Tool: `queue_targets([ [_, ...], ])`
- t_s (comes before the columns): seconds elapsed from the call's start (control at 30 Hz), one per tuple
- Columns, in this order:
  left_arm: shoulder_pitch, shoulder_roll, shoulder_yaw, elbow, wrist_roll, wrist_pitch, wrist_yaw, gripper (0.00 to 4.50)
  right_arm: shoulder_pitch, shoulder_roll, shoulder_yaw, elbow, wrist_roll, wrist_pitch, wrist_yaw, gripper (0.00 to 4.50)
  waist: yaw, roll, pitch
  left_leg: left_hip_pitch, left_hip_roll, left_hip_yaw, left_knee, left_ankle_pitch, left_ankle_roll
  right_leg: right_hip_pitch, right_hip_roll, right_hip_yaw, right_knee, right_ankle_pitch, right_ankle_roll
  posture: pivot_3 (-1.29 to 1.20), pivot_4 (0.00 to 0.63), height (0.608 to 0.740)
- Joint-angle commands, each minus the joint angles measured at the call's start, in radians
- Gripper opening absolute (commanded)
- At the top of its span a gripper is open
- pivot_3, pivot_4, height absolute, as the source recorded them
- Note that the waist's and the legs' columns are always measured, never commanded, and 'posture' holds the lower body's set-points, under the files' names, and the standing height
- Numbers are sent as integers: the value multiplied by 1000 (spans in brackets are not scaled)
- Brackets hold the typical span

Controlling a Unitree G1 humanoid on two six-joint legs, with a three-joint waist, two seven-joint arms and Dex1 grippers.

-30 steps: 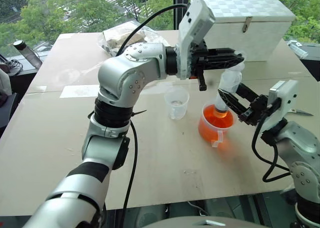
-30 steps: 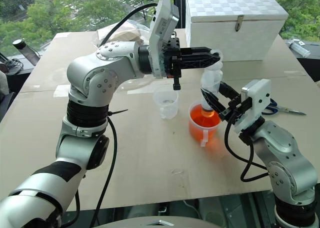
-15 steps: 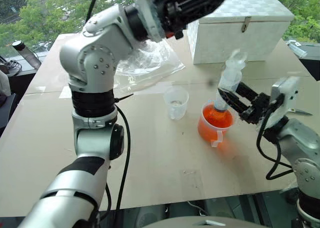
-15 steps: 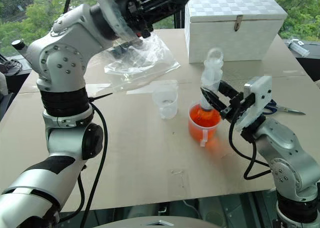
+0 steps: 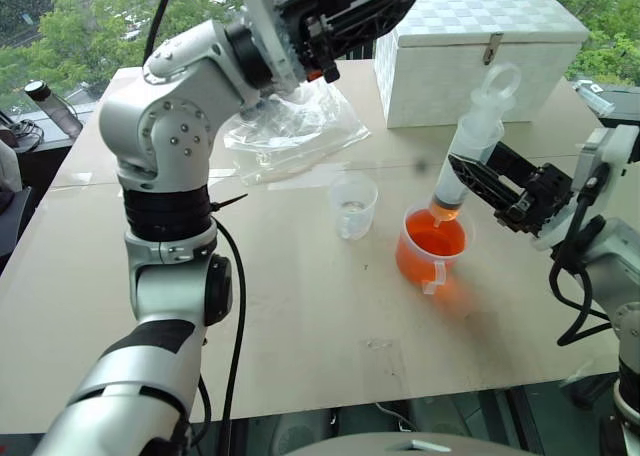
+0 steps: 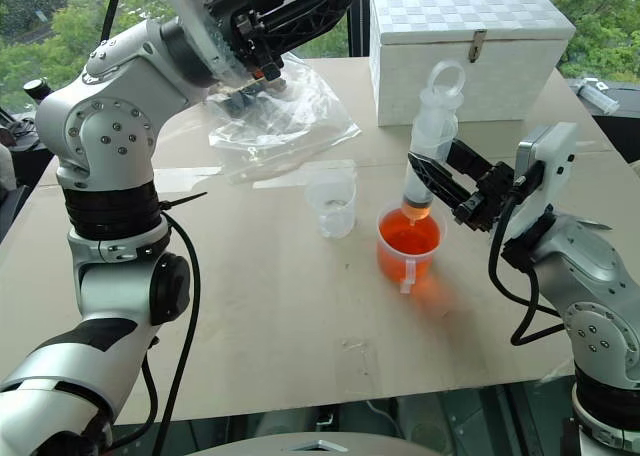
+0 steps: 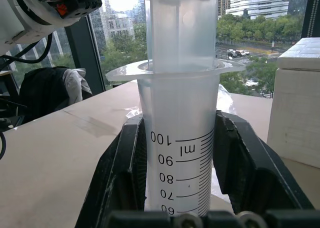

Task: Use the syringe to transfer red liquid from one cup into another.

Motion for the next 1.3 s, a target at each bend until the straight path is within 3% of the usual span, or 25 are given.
queue_targets([
  [0.03, 26, 35, 11, 26, 51, -47, 10, 2376, 16, -35, -35, -17, 13, -14, 34, 1423, 1, 0, 0, 0, 0, 0, 0, 0, 0, 0, 0, 0, 0, 0, 0, 0, 150, 740],
  [0.27, 55, 82, 6, 69, 97, -83, -23, 2376, -141, -73, -42, 22, 139, 30, -9, 1423, -1, 0, 0, 0, 0, 0, 0, 0, 0, 0, 0, 0, 0, 0, 0, 0, 150, 740],
  [0.4, 50, 97, 12, 83, 105, -90, -34, 2376, -292, -32, 8, 75, 201, 54, -77, 1423, -3, 0, 0, 0, 0, 0, 0, 0, 0, 0, 0, 0, 0, 0, 0, 0, 150, 740],
  [0.5, 40, 109, 15, 101, 114, -100, -44, 2376, -390, 32, 90, 138, 133, 43, -92, 1423, -3, -1, 0, 0, 0, 0, 0, 0, 0, 0, -1, -1, 0, 0, 0, 0, 150, 740],
  [0.7, 24, 176, 43, 119, 125, -136, -81, 2376, -523, 231, 327, 349, -173, -77, -76, 1423, -8, -1, 0, 0, 0, 1, 0, 0, 0, -1, 1, 0, 1, 0, 0, 0, 150, 740],
  [0.97, 37, 214, 83, 95, 100, -142, -95, 2376, -535, 331, 371, 416, -311, -122, -42, 1423, -3, -1, 1, -2, -2, -1, 0, 0, 0, -1, 1, -5, 1, 0, 0, 0, 150, 740],
  [1.3, 37, 182, 71, 46, 14, -89, -138, 2376, -508, 362, 387, 396, -382, -99, -1, 1423, -7, -1, 1, -1, -1, -1, 0, 0, 0, -1, 1, -5, 1, 0, 0, 0, 150, 740],
])
